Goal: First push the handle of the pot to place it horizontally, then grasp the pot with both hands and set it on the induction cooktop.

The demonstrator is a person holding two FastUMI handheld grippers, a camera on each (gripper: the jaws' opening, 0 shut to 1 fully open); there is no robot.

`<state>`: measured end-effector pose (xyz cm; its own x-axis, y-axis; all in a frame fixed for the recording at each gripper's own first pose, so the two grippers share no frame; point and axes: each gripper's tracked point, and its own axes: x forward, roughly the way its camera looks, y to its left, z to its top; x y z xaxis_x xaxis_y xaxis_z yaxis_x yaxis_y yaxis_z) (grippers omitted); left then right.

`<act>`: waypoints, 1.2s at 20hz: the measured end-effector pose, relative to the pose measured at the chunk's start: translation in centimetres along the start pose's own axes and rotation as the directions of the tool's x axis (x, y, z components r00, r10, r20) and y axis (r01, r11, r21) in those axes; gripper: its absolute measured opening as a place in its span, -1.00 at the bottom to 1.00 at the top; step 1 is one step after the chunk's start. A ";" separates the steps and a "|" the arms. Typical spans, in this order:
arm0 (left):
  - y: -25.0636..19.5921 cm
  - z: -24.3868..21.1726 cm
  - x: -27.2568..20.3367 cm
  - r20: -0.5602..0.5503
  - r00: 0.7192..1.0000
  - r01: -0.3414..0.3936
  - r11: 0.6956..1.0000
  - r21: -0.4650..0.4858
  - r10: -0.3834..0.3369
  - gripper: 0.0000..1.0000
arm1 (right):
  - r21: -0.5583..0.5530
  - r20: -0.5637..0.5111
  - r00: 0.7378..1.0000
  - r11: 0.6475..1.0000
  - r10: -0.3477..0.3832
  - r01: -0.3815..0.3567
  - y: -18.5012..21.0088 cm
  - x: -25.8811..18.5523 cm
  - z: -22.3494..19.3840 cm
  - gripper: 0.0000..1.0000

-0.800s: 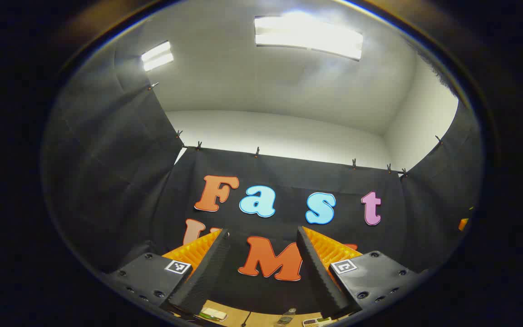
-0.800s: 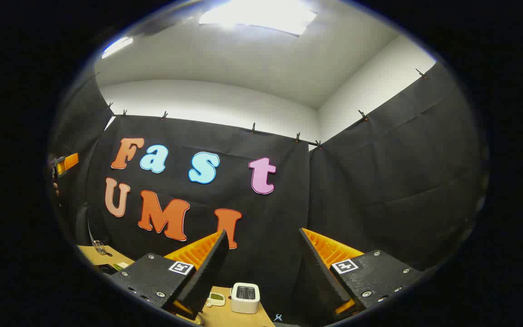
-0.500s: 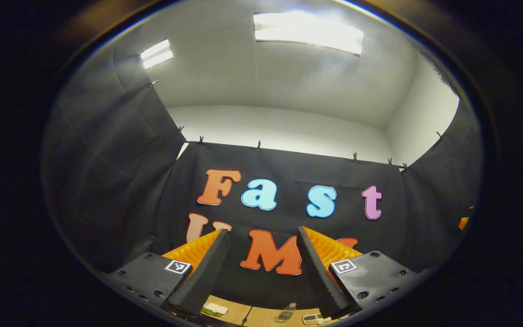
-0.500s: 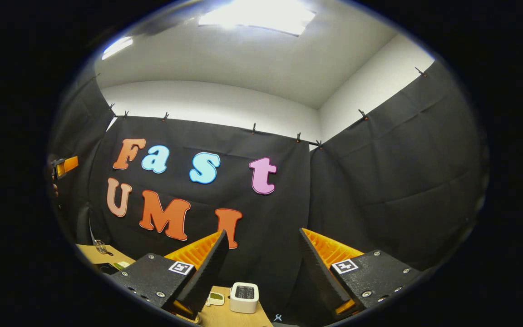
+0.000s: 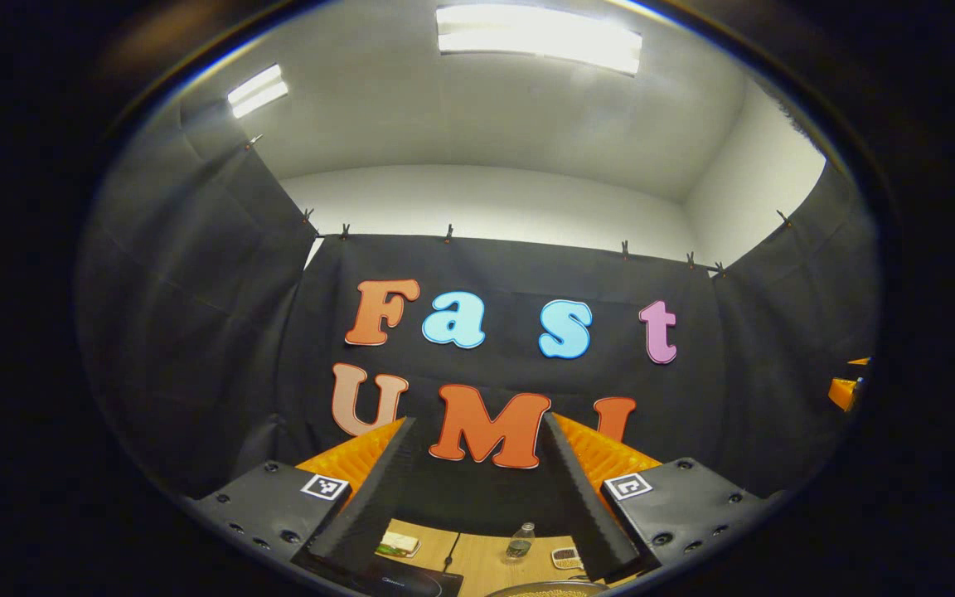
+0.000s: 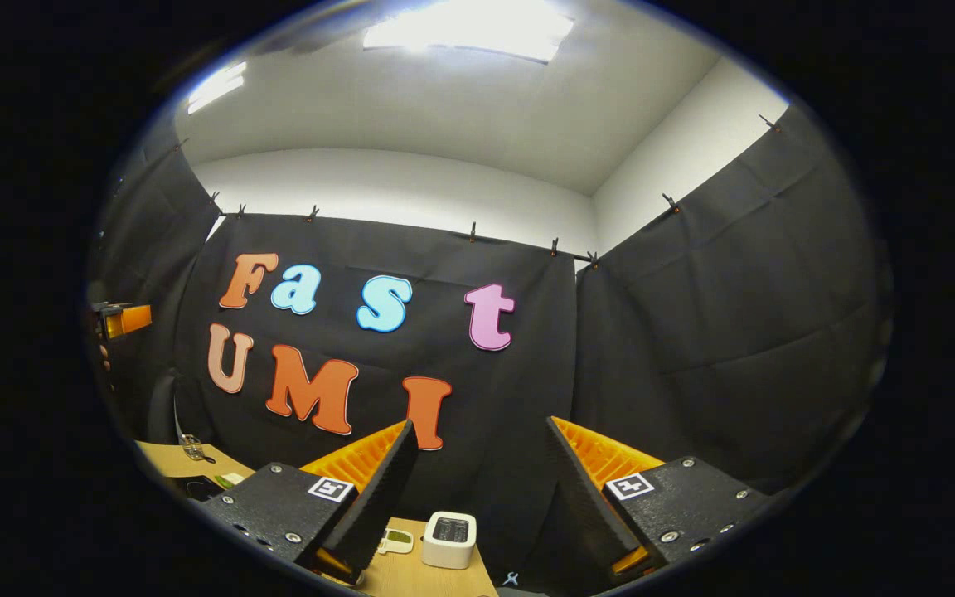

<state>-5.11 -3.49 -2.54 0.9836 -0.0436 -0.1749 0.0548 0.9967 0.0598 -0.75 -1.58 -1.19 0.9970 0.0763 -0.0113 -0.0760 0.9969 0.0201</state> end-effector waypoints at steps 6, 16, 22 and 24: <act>-3.3 -1.1 -0.7 -0.038 0.993 0.109 0.994 -0.028 -0.110 0.93 | 0.011 -0.005 1.000 1.000 -0.028 0.028 -1.3 -0.6 -0.3 0.89; -5.3 -13.0 1.1 -0.338 0.920 0.182 0.980 -0.079 -0.198 -0.23 | -0.011 -0.021 0.997 0.997 -0.076 0.076 -1.2 -1.0 -0.8 0.89; -5.8 -26.8 -1.7 -0.702 0.678 0.180 0.976 -0.127 -0.216 -0.84 | -0.036 -0.038 0.995 0.995 -0.093 0.092 -0.8 -0.3 -1.5 0.89; -5.3 -29.7 -3.3 -0.770 0.608 0.175 0.979 -0.105 -0.191 -0.84 | -0.037 -0.043 0.994 0.994 -0.102 0.101 -0.7 -0.1 -1.8 0.89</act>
<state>-13.70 -6.60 -31.50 0.4557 -0.1647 -0.8748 0.2072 0.9754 -0.0757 -0.86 -2.29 -2.99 0.9981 -0.0251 -0.0560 0.0241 0.9995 -0.0179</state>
